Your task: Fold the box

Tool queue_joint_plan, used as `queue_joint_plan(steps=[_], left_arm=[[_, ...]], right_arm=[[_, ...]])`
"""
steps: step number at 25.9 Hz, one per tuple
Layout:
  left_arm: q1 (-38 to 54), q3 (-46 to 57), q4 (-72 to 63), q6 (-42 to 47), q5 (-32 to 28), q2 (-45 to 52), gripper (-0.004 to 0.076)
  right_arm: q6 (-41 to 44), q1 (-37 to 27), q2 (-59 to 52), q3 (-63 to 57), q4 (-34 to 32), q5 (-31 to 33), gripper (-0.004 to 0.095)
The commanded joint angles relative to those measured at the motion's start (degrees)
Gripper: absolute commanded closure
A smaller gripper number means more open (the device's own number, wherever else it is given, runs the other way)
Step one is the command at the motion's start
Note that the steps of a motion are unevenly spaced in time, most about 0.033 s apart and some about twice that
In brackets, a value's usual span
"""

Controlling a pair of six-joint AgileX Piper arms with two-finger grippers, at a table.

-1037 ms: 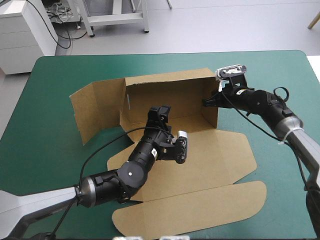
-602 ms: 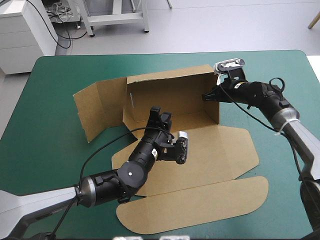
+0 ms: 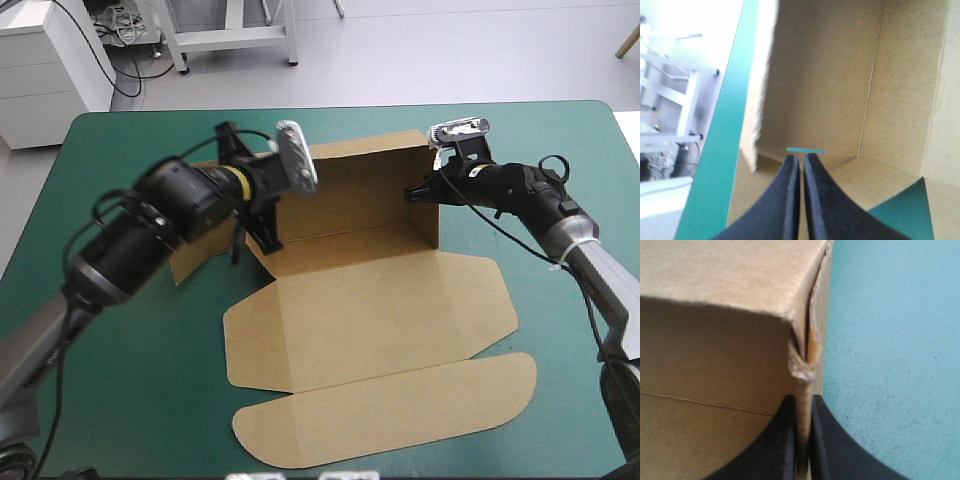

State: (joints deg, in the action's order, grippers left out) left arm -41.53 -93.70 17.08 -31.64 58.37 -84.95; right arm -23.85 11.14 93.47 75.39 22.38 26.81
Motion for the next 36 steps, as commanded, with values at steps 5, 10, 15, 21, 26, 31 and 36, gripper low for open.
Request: queue_joint_plan(steps=[5, 10, 15, 21, 26, 31, 36], left_arm=[[30.6, -10.48, -19.49, 4.54, 8.26, 2.25, 0.0732], [55.35, -5.89, -40.17, 10.72, 9.32, 2.14, 0.0732], [70.91, 5.82, -54.18, 11.36, 7.72, 2.14, 0.0732], [77.72, 21.22, -64.02, 11.36, -1.27, 2.25, 0.0732], [78.15, 30.47, -64.38, 12.7, -7.51, 2.25, 0.0732], [78.15, 33.6, -67.08, 12.84, -9.02, 2.25, 0.0732], [78.15, 33.6, -69.03, 12.73, -8.78, 2.25, 0.0732]], right_arm=[[0.9, -0.59, -2.29, 1.86, 0.01, 0.0, 0.0928], [0.9, -0.59, -2.29, 1.86, 0.01, 1.3, 0.0928], [0.9, -0.59, -2.29, 1.86, 0.01, 1.58, 0.0928], [0.9, -0.59, -2.29, 1.86, 0.01, 1.75, 0.0928], [2.72, -0.59, -2.29, 3.0, -2.76, 2.37, 0.0927], [12.33, -0.59, -2.29, 10.01, -9.78, 9.84, 0.0925], [14.84, -0.59, -1.82, 20.39, -10.25, 19.57, 0.0925]])
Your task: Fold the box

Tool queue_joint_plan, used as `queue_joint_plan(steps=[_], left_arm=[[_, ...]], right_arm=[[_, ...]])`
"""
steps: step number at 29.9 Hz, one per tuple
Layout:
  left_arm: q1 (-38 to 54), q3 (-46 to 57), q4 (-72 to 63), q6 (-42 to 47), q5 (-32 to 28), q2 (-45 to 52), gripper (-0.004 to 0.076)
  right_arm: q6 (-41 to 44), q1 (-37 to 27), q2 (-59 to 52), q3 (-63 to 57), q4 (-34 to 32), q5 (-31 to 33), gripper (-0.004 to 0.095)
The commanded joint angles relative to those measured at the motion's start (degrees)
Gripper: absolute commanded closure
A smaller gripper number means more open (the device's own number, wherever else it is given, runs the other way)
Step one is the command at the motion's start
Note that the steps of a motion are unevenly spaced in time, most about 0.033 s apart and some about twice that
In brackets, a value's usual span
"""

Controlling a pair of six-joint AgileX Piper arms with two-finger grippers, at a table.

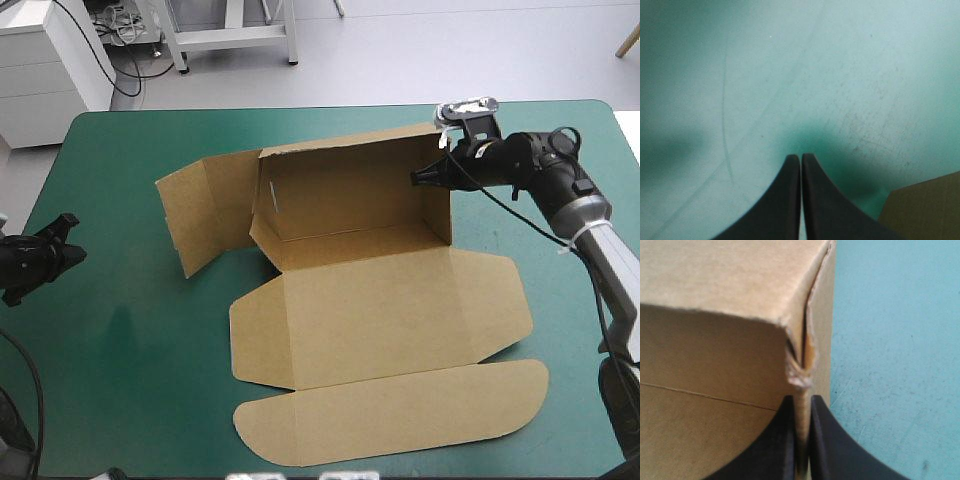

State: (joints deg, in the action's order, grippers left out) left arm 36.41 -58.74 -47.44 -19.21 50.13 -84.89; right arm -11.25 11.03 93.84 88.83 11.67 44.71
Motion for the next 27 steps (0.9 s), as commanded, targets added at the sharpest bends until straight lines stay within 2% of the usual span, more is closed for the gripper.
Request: queue_joint_plan(steps=[1, 6, 7, 10, 14, 21, 27], left_arm=[[0.21, -1.36, -4.63, 0.3, -0.52, 2.18, 0.0732], [0.21, -1.36, -4.63, 1.36, -0.41, 2.18, 0.0732], [0.21, -1.36, -4.63, 2.43, -0.41, 2.18, 0.0732], [0.21, -1.36, -4.63, 3.22, -0.25, 2.18, 0.0732], [0.21, -1.36, -4.63, 4.13, -0.25, 2.18, 0.0732], [0.21, -1.36, -4.91, 4.59, -0.84, 2.18, 0.0732], [0.21, -1.36, -4.91, 4.59, -1.87, 2.18, 0.0732]], right_arm=[[2.99, -0.49, -1.77, 9.82, 0.46, 4.69, 0.0925], [6.92, -0.49, 3.91, 20.48, 0.59, 21.42, 0.0925], [7.79, -0.49, 5.29, 21.73, 0.86, 22.3, 0.0925], [9.51, -0.49, 7.16, 22.05, 3.1, 22.3, 0.0925], [11.25, -0.49, 8.7, 20.42, 2.15, 22.41, 0.0923], [10.9, -0.1, 5.08, 8.77, 3.68, 22.41, 0.0924], [9.17, -0.1, 4.77, 6.34, 0.54, 21.09, 0.0924]])
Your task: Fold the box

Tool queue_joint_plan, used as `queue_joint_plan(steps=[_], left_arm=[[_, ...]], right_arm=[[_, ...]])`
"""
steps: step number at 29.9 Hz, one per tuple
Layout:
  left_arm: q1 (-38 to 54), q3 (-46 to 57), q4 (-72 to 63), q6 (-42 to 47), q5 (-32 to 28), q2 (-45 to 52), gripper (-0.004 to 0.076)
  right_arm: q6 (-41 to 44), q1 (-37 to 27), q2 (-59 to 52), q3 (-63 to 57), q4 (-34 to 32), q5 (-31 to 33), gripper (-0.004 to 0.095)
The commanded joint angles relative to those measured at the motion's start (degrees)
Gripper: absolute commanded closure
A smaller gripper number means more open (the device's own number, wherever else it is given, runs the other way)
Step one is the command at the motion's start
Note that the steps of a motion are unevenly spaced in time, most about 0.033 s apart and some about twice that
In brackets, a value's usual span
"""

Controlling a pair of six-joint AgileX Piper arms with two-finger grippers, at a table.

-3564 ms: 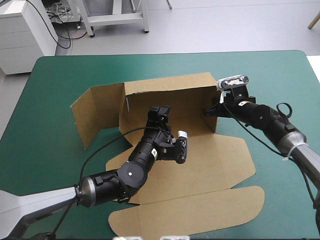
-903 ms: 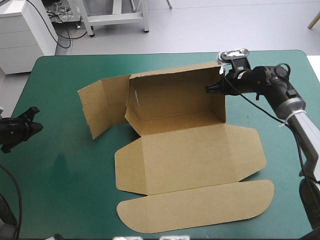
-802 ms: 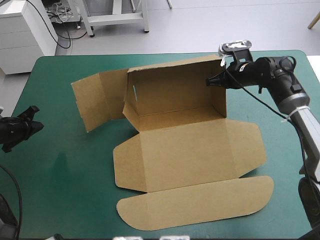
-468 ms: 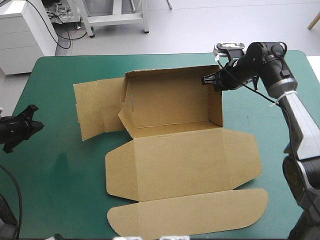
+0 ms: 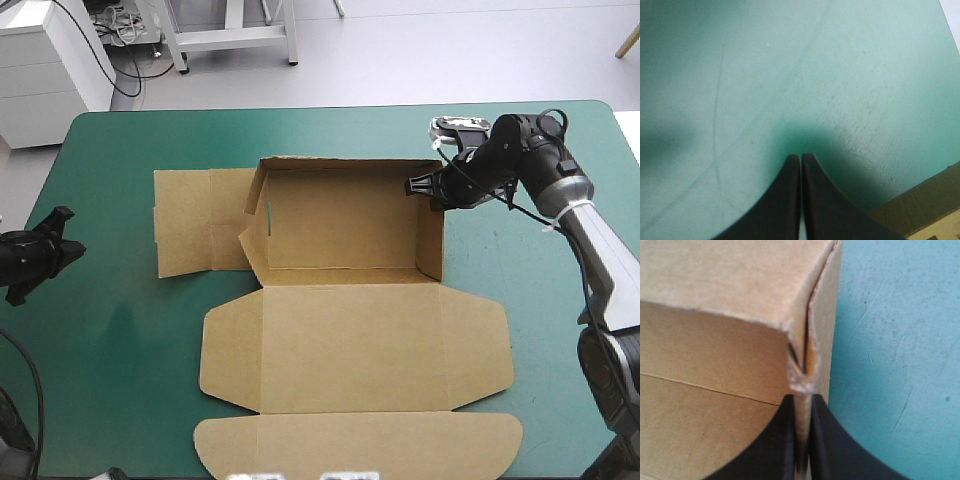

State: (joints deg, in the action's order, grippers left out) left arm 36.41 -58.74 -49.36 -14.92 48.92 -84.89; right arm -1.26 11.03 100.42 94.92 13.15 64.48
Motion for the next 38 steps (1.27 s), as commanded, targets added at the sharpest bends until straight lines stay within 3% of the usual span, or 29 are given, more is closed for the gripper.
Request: queue_joint_plan(steps=[1, 12, 19, 22, 25, 26, 30, 32, 38], left_arm=[[0.21, -1.36, -2.99, 0.31, -0.78, 2.18, 0.0732], [0.21, -1.36, -3.01, -0.54, -0.66, 2.18, 0.0732], [0.21, -1.36, -3.01, -0.54, -1.09, 2.18, 0.0732], [0.21, -1.36, -3.21, -0.54, -1.56, 2.18, 0.0732], [0.21, -1.36, -3.44, -0.54, -1.56, 2.18, 0.0732], [0.21, -1.36, -3.44, -0.54, -1.64, 2.18, 0.0732], [0.21, -1.36, -3.44, -0.54, -1.64, 2.18, 0.0732], [0.21, -1.36, -3.44, -0.54, -1.64, 2.18, 0.0732], [0.21, -1.36, -3.61, -0.5, -1.64, 2.18, 0.0732]], right_arm=[[-0.81, -0.1, -1.42, 0.25, -1.23, 0.44, 0.0924], [-1.5, -0.29, 5.06, 5.14, -3.79, -11.95, 0.0924], [-1.5, -0.29, 8.31, 8.42, -3.94, -11.78, 0.0888], [-2.33, -0.29, 8.68, 9.37, -3.94, -11.36, 0.0759], [-2.92, -0.29, 8.68, 11.18, -3.94, -10.49, 0.053], [-2.92, -0.29, 8.68, 12.41, -3.94, -9.84, 0.0389], [-2.05, -0.29, 8.68, 17.02, -3.94, -6.45, 0.0086], [-0.77, -0.29, 8.68, 19.72, -3.94, -4.52, 0.0014], [1.26, -0.29, 8.22, 26.85, -6.9, 2.62, 0.0027]])
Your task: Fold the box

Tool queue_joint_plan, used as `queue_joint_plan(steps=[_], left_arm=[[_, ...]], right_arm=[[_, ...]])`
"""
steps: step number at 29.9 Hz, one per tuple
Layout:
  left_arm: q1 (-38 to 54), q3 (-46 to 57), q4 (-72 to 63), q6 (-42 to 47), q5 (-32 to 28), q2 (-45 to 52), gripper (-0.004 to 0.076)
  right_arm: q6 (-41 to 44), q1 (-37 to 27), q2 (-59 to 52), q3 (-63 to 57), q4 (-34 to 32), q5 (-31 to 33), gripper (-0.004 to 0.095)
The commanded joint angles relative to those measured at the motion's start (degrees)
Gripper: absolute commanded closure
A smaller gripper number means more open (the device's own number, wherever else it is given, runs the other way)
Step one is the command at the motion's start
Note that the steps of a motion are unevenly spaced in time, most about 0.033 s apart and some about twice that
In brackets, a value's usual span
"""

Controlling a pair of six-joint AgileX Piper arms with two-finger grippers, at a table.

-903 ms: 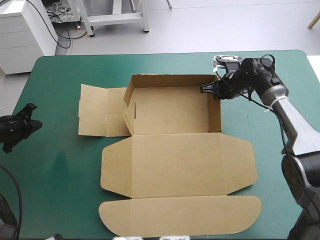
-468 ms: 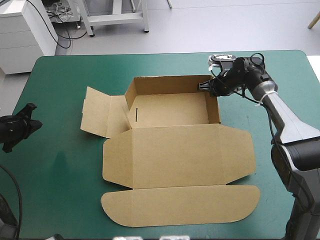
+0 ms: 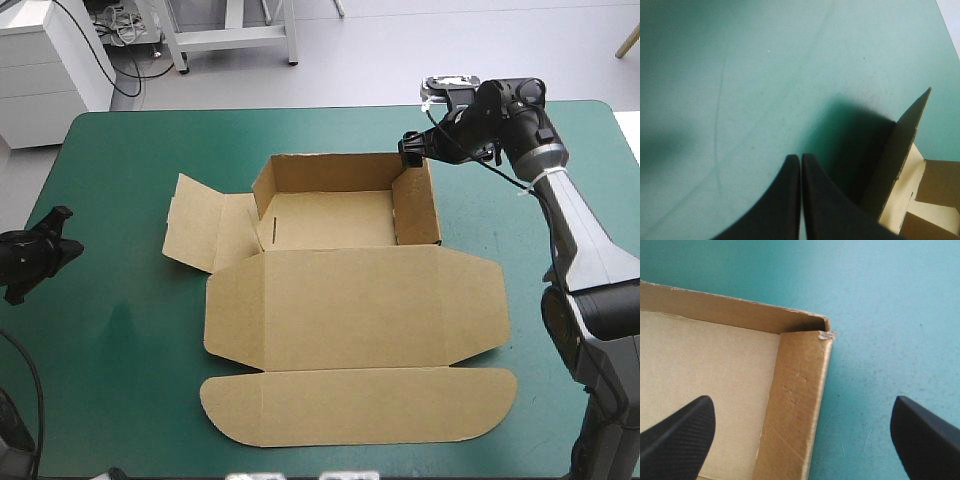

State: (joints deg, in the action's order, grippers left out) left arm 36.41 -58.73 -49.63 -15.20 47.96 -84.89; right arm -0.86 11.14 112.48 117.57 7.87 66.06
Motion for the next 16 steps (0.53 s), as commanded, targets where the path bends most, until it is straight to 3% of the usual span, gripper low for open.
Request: queue_joint_plan(steps=[1, 16], left_arm=[[0.21, -1.37, -3.34, -0.22, -0.54, 2.18, 0.0732], [0.21, -1.37, -3.73, 0.47, 0.29, 2.18, 0.0732]], right_arm=[[1.47, -0.39, -4.53, 4.31, -1.75, 1.04, 0.0027], [3.76, 0.96, -16.83, -9.66, -3.56, 1.04, 0.0027]])
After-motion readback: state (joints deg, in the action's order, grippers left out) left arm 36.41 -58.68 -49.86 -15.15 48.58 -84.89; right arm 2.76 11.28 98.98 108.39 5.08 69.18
